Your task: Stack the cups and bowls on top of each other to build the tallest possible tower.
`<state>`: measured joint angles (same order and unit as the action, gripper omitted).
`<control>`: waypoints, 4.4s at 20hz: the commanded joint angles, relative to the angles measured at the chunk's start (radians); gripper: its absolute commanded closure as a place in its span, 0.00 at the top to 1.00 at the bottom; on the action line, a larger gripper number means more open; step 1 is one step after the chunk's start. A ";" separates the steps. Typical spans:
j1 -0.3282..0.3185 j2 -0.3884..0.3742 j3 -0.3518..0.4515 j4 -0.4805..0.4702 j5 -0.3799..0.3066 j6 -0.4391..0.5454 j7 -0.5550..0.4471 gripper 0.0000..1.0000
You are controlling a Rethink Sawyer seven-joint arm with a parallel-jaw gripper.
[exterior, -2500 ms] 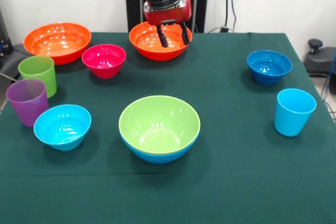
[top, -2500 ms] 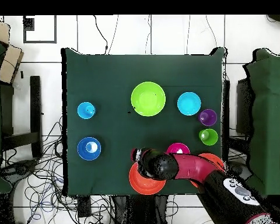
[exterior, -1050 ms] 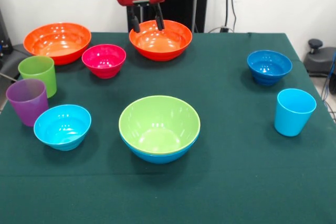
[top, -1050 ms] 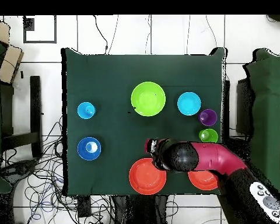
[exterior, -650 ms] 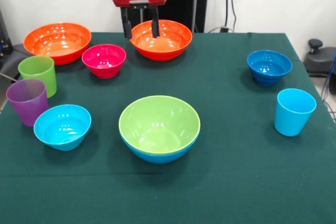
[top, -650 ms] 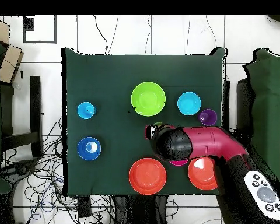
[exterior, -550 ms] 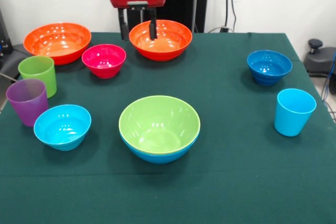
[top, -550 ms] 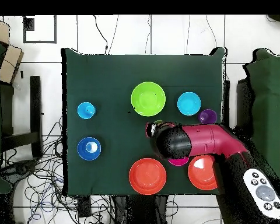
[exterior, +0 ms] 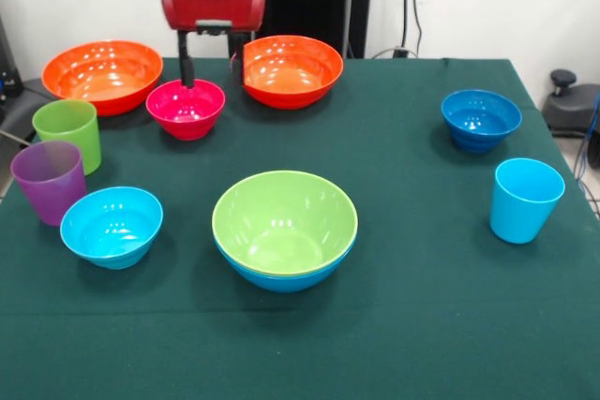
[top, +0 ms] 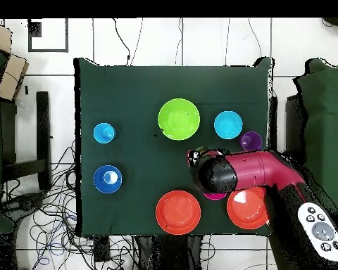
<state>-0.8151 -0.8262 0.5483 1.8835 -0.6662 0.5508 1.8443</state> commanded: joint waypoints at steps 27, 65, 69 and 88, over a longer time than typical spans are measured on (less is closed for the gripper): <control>0.108 0.071 -0.188 0.164 -0.235 -0.232 0.139 1.00; 0.031 0.261 -0.222 0.060 -0.286 -0.340 0.018 1.00; 0.031 0.284 -0.225 0.042 -0.293 -0.352 0.015 1.00; 0.018 0.330 -0.230 0.002 -0.315 -0.367 0.005 1.00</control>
<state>-0.8371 -0.5475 0.3147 1.9970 -0.8985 0.2449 1.8443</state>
